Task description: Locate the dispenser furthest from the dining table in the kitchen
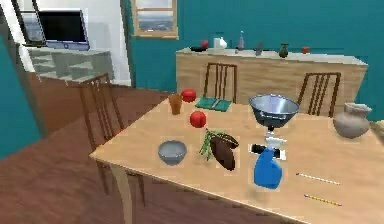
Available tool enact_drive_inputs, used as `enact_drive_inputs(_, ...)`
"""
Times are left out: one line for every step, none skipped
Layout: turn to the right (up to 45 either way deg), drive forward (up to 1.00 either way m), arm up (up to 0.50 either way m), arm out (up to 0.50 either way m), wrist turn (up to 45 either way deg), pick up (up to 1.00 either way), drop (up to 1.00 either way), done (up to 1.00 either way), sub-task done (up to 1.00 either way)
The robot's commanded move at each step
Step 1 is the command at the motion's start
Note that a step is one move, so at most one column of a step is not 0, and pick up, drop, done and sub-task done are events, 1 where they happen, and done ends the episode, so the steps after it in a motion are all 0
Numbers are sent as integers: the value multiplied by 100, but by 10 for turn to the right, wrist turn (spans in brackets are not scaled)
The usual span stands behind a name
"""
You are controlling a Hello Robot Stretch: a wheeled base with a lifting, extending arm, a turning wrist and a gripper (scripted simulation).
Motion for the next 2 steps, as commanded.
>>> enact_drive_inputs(-450, 0, 0, 0, 0, 0, 0, 0, 0)
enact_drive_inputs(-210, 0, 0, 0, 0, 0, 0, 0, 0)
